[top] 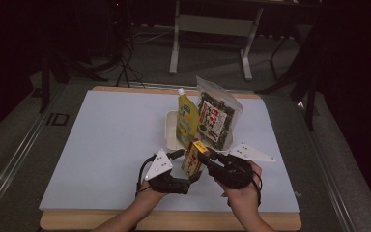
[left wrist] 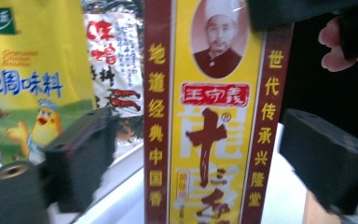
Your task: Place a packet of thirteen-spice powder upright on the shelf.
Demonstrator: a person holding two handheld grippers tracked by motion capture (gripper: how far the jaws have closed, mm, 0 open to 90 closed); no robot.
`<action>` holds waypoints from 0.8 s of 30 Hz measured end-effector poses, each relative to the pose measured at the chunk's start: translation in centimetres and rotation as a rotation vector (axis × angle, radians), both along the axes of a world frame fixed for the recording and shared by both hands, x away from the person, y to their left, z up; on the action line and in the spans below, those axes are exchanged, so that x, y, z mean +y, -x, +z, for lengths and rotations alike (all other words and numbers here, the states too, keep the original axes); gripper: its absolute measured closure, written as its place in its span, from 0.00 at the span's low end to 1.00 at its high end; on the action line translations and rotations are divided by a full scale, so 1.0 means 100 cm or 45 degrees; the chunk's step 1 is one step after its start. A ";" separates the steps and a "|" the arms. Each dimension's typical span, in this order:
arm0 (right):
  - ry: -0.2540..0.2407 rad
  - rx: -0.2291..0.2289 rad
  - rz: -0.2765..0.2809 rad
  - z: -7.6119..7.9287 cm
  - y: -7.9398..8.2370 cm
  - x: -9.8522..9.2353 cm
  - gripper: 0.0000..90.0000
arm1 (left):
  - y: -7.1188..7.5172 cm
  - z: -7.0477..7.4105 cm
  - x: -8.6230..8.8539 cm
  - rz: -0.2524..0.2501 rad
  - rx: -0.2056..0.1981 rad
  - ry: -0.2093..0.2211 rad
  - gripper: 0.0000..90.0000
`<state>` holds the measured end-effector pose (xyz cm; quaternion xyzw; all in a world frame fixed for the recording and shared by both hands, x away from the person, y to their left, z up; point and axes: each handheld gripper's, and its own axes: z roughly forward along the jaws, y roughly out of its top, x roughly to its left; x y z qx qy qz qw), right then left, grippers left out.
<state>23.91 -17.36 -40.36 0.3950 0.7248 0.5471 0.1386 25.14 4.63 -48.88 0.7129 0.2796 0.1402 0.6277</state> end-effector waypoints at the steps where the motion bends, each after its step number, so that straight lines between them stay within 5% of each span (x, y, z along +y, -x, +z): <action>1: 0.007 -0.011 -0.001 0.001 0.000 0.001 0.75 | -0.001 0.001 0.001 0.002 0.024 -0.015 0.07; 4: 0.022 -0.047 -0.001 0.005 0.000 0.006 0.75 | -0.001 0.002 0.006 0.015 0.035 -0.075 0.02; 13: 0.040 -0.136 -0.027 0.015 -0.007 0.025 0.75 | 0.004 0.002 0.028 0.070 0.041 -0.097 0.01; 24: 0.046 -0.207 -0.086 0.018 -0.023 0.050 0.75 | 0.010 -0.007 0.062 0.151 0.112 -0.149 0.00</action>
